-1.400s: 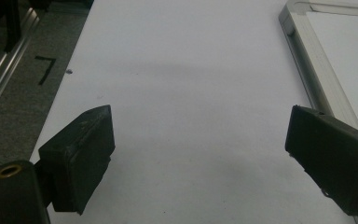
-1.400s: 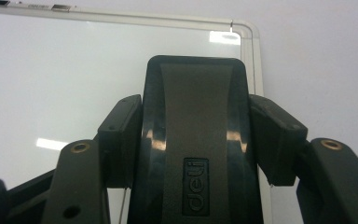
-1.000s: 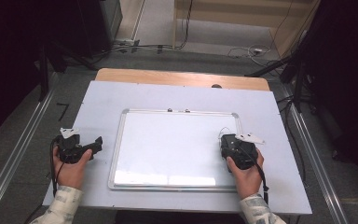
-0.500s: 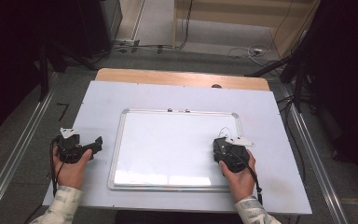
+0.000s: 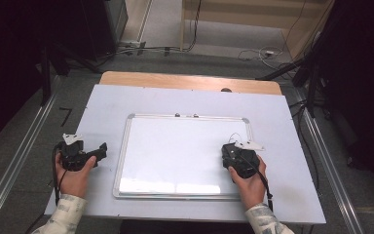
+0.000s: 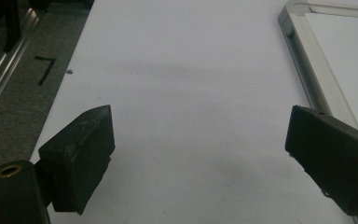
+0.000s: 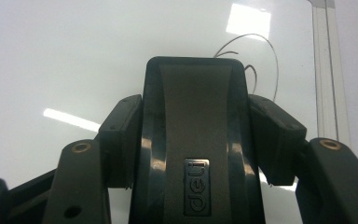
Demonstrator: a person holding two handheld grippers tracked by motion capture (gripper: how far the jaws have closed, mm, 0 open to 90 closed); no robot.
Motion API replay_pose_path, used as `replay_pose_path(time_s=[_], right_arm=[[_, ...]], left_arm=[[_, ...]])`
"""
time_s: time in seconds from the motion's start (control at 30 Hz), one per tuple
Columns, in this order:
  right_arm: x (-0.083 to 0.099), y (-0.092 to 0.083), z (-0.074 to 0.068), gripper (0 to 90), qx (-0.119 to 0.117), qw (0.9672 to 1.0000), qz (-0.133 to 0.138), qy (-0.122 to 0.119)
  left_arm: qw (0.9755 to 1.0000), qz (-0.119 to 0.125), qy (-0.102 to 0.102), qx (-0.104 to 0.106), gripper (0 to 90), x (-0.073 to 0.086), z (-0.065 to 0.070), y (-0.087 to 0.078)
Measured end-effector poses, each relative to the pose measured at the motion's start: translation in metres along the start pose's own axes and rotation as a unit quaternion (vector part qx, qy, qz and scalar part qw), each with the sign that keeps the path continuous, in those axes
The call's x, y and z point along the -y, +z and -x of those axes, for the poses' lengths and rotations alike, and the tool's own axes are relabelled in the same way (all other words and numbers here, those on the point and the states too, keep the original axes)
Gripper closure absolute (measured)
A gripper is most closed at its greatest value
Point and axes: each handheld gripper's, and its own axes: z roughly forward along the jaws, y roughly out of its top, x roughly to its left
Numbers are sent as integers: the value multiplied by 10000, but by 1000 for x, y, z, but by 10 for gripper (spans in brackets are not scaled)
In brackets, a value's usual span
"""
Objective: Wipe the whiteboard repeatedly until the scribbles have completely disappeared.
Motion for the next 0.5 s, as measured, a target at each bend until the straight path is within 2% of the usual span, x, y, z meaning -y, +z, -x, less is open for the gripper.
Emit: replay_pose_path(time_s=[0.23,0.5], right_arm=[[-3,3,5,386,-10,10000,-21,-16],[-7,7,13,385,21,10000,-57,75]], left_arm=[[10000,-7,-5,-11,88,0,0,0],[10000,0,-3,-15,89,0,-1,-1]])
